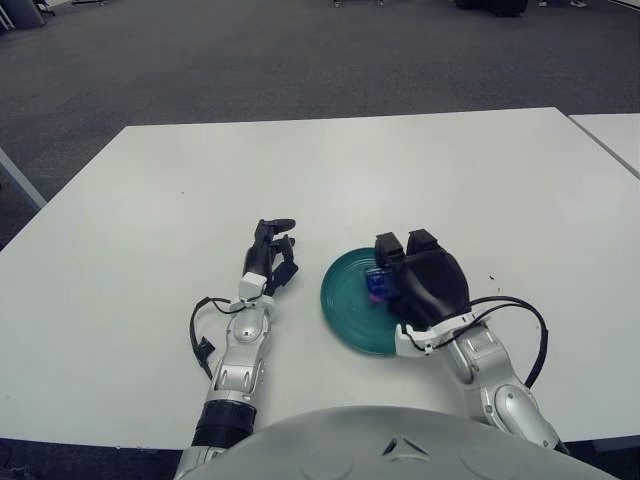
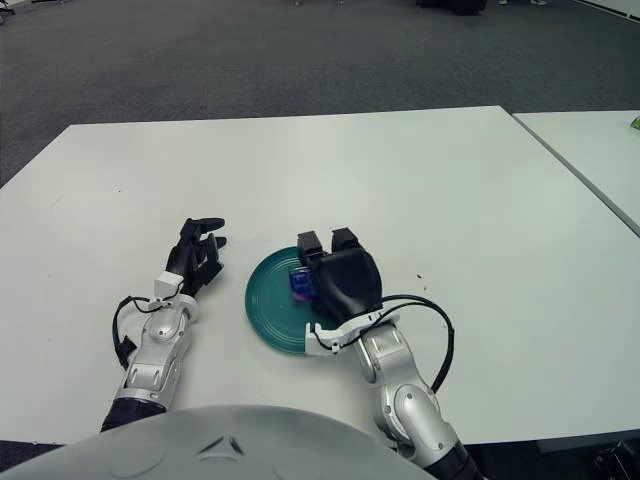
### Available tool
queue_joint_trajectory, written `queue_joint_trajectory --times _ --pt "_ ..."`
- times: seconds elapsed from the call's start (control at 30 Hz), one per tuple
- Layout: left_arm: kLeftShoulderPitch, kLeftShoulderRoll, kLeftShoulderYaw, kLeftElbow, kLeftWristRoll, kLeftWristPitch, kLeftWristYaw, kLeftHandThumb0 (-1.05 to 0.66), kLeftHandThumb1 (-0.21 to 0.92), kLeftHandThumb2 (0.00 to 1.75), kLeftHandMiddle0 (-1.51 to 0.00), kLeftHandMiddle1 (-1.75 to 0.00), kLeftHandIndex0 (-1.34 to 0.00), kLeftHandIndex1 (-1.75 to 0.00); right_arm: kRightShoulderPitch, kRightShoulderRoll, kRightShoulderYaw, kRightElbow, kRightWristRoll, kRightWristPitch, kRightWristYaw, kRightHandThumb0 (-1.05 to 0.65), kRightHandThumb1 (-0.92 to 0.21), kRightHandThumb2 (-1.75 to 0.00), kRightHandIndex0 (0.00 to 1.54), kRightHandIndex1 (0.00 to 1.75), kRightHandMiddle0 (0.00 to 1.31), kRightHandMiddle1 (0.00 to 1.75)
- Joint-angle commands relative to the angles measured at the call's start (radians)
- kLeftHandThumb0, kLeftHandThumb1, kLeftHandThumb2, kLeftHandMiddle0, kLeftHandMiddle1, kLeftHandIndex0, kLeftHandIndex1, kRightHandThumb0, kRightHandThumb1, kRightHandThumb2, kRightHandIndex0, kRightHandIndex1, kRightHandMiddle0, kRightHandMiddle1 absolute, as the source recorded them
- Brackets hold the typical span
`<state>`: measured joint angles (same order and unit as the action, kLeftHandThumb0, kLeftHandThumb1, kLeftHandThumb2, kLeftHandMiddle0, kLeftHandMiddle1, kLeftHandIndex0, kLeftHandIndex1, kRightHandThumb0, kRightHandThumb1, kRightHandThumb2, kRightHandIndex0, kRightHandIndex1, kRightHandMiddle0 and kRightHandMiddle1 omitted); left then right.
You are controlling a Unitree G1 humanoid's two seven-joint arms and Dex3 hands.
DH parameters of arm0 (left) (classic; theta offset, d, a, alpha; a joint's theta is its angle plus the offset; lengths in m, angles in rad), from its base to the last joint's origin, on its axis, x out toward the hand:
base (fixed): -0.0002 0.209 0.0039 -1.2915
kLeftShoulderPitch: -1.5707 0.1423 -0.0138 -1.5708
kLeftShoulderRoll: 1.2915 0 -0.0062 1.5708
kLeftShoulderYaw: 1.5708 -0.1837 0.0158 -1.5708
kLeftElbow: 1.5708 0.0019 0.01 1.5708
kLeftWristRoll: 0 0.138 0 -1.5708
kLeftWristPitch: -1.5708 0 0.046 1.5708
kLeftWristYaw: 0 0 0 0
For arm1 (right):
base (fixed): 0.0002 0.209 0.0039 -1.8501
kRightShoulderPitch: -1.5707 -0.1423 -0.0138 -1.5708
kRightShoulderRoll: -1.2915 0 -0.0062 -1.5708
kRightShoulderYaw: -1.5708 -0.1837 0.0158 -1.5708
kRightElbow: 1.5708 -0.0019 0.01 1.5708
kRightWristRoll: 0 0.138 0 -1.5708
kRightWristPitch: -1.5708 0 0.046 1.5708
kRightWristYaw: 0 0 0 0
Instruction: Put the gum into the plate.
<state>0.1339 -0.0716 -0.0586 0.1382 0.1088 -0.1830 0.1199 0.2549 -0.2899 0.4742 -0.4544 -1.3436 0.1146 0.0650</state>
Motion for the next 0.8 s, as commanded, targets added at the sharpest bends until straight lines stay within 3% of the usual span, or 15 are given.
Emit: queue_joint_trajectory --times 0.0,0.1,0.13,0.17,0.2,0.3,0.57,0.77 --pt "-0.009 0.008 0.002 0.015 0.009 -0.007 0.006 -0.78 0.92 0.94 -0.25 -1.18 -0.16 -1.3 -0.012 -0.003 -0.001 -0.004 -0.014 -0.008 -0.009 -0.01 -0.47 -1.05 0.63 1.47 0.32 1.75" --pt "-0.015 0.014 0.012 0.031 0.003 -0.018 0.005 -0.79 0.92 0.94 -0.24 -1.16 -0.09 -1.26 -0.006 0.003 0.001 -0.009 -0.015 -0.01 -0.007 -0.01 -0.53 -1.0 0.58 1.52 0.25 1.75" --pt "-0.017 0.013 0.014 0.037 0.0 -0.022 0.005 -0.8 0.92 0.94 -0.23 -1.15 -0.06 -1.25 -0.005 0.003 0.0 -0.009 -0.015 -0.01 -0.008 -0.14 -0.66 -0.83 0.55 1.45 0.23 1.75" --pt "-0.02 0.01 0.018 0.044 -0.007 -0.032 0.005 -0.8 0.92 0.95 -0.23 -1.14 -0.05 -1.24 -0.005 0.004 0.0 -0.007 -0.015 -0.009 -0.011 -0.18 -0.72 -0.77 0.55 1.42 0.23 1.75" --pt "-0.021 0.008 0.021 0.05 -0.012 -0.04 0.005 -0.8 0.92 0.95 -0.22 -1.14 -0.04 -1.24 -0.004 0.005 -0.001 -0.006 -0.016 -0.008 -0.013 -0.38 -0.79 -0.69 0.5 1.29 0.16 1.61" --pt "-0.027 0.004 0.027 0.066 -0.021 -0.062 0.005 -0.82 0.92 0.96 -0.2 -1.13 -0.02 -1.25 -0.005 0.006 -0.002 0.001 -0.016 -0.006 -0.018 -0.61 -0.88 -0.61 0.44 1.08 0.07 1.4" --pt "-0.037 0.024 0.018 0.117 0.005 -0.121 0.006 -0.84 0.92 0.99 -0.19 -1.04 0.0 -1.31 -0.013 0.019 -0.007 0.022 -0.018 0.008 -0.038 -0.76 -0.92 -0.69 0.32 0.58 0.0 0.92" --pt "-0.04 0.034 0.018 0.133 0.01 -0.125 -0.006 -0.84 0.92 0.99 -0.2 -0.98 -0.04 -1.34 -0.014 0.046 -0.012 0.024 -0.006 0.025 -0.066 -0.81 -0.92 -0.74 0.32 0.49 0.0 0.76"
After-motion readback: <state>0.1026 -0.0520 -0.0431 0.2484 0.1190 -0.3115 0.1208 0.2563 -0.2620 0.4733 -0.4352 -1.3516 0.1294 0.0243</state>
